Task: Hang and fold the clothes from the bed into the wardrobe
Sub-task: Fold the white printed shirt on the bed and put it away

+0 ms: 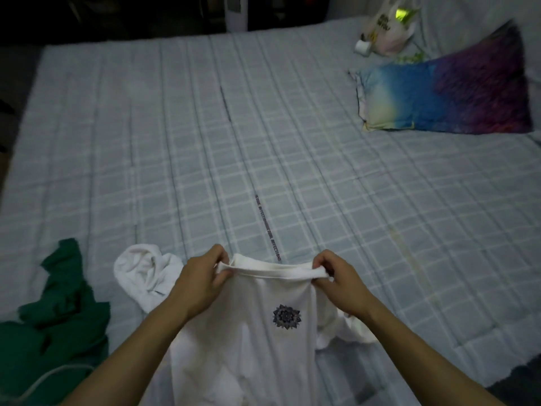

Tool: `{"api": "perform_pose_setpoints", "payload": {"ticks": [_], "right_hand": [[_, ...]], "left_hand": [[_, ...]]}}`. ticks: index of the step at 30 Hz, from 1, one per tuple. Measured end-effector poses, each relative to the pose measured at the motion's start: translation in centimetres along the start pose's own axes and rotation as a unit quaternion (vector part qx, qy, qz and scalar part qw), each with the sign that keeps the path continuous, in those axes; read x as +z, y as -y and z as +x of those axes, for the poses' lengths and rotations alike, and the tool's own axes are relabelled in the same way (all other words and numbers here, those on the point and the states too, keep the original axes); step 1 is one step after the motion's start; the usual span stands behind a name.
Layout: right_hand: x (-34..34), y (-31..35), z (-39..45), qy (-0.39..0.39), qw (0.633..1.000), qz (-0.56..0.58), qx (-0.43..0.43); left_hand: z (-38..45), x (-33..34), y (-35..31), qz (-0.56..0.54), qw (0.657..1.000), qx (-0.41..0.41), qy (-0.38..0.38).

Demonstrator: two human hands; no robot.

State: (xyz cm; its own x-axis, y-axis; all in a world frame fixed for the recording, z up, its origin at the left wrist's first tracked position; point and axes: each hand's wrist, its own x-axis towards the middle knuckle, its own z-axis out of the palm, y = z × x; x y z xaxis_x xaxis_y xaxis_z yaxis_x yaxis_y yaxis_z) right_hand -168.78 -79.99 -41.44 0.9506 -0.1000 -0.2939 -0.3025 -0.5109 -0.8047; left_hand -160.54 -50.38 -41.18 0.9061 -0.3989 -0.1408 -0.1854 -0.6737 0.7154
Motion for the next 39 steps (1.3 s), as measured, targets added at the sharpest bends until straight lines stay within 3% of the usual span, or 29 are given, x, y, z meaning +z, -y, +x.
{"api": "perform_pose_setpoints", "payload": {"ticks": [9,11,13,26,31,35,39], "right_hand": [[-7.2,9.9,-1.2,0.026,0.987,0.125,-0.1],[-7.9,11.8,-1.9,0.061,0.984,0.129,-0.11],[-8.0,13.3,-2.7,0.049,0.985,0.097,-0.134],[-6.7,25.3,-6.2,-0.087,0.95,0.028,-0.297],[-8.3,30.1,-6.8,-0.11,0.929,0.02,-0.352],[-9.6,33.8,-7.5,-0.124,0.911,0.009,-0.393],[-11.5,37.9,-8.0,-0.136,0.892,0.029,-0.43]], "left_hand": [[-4.2,-6.7,-6.6,-0.039,0.997,-0.058,0.034],[-5.5,-7.5,-7.8,-0.039,0.997,-0.055,0.034],[-7.0,-8.2,-9.0,-0.032,0.998,-0.046,0.027],[-14.5,-17.2,-10.6,-0.002,0.988,0.003,-0.155],[-15.3,-22.5,-12.2,0.033,0.985,0.05,-0.159],[-15.7,-26.6,-14.3,0.102,0.961,0.1,-0.236],[-15.5,-30.9,-17.9,0.087,0.928,0.131,-0.339]]}}
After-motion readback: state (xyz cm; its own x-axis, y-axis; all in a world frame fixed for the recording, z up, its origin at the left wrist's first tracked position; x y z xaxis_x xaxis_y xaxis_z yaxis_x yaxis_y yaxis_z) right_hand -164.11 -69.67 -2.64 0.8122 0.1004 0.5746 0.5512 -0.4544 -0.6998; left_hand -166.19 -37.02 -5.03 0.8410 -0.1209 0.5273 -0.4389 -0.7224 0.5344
